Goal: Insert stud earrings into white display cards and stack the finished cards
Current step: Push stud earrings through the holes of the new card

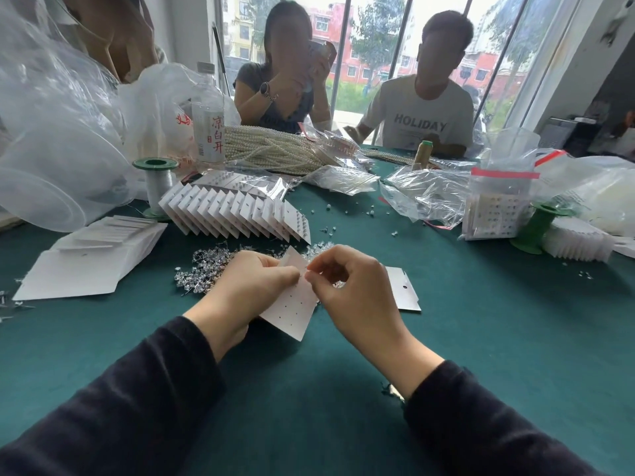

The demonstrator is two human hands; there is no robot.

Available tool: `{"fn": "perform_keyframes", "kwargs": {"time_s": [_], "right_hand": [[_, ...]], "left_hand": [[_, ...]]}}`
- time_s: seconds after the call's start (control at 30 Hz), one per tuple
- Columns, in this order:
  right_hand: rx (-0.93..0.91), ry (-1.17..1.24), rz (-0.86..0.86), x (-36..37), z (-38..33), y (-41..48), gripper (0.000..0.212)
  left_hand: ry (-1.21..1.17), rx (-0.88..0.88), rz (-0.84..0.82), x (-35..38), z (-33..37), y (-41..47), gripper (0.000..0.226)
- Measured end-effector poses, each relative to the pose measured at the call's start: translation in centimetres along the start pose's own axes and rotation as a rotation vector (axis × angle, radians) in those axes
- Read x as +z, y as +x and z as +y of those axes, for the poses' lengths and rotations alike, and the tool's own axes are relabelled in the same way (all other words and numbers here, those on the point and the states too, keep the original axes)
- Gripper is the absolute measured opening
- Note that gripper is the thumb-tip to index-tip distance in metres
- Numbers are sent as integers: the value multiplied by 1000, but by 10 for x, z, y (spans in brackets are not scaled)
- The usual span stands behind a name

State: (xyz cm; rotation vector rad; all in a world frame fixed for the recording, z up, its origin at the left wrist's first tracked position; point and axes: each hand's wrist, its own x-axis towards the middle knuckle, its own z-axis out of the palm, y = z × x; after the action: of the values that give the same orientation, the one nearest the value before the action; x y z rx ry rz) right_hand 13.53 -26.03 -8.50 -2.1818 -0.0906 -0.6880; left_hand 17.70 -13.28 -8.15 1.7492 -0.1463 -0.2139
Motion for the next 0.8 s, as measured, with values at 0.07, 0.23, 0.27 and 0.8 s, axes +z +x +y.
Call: {"fn": "perform_keyframes", "kwargs": {"time_s": [0.07, 0.23, 0.27, 0.8], "right_hand": [[0, -9, -22, 3, 1, -1, 8], [30, 1, -37, 5, 6, 1, 17], [39, 9, -43, 5, 6, 0, 20], [103, 63, -138, 4, 12, 0, 23]], "left_hand": [[14, 31, -9, 1, -1, 0, 16], [42, 63, -29, 1, -3, 2, 16], [55, 68, -31, 1, -4, 3, 16], [161, 130, -86, -1, -9, 6, 21]]}}
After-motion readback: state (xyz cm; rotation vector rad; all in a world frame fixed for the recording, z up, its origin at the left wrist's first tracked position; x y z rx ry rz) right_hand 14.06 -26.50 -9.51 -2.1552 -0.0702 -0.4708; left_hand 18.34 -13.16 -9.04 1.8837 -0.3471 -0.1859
